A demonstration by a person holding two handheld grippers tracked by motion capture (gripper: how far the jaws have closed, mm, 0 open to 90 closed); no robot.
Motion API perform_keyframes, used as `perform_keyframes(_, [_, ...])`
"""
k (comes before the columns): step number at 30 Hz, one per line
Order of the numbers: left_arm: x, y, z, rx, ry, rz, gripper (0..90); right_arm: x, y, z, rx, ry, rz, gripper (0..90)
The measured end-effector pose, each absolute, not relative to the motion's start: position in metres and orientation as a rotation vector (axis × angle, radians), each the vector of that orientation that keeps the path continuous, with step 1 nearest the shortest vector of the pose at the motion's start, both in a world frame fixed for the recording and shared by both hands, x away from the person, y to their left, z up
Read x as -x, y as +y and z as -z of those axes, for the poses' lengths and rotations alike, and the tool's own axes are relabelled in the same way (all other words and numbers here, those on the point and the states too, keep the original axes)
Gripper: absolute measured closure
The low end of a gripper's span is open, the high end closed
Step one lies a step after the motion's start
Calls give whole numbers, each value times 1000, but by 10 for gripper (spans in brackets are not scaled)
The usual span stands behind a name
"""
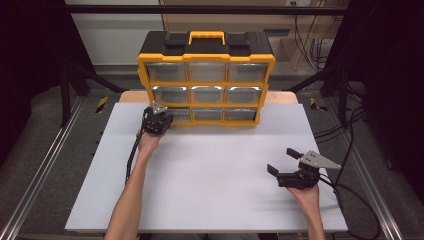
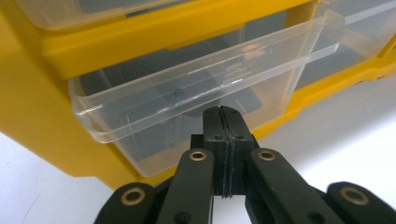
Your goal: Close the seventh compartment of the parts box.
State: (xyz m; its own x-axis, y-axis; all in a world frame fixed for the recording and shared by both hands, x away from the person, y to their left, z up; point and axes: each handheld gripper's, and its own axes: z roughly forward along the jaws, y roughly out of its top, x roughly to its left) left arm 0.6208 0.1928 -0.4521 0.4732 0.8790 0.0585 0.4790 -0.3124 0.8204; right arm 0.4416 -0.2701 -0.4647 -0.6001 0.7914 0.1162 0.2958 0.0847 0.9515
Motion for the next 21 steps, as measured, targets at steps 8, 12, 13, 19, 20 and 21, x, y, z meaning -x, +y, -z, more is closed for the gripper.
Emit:
perform_keyframes(8, [-624, 191, 454, -1950, 1133, -671, 890, -441, -270, 464, -1074, 1936, -1537, 3])
perform_keyframes(12, [-626, 191, 456, -1945, 1139, -678, 890, -441, -270, 464, -1074, 1937, -1535, 4])
perform_keyframes(13, [-626, 192, 456, -1945, 1139, -678, 890, -441, -270, 465, -1067, 1937, -1535, 4])
perform_keyframes(19, [-628, 192, 457, -1939, 1146, -687, 890, -442, -270, 465, -1065, 1938, -1529, 4])
perform_keyframes(20, [-628, 192, 457, -1936, 1146, -688, 891, -442, -270, 465, -1065, 1939, -1529, 4])
perform_keyframes(21, [-628, 192, 457, -1936, 1146, -687, 890, -442, -270, 465, -1065, 1939, -1527, 3])
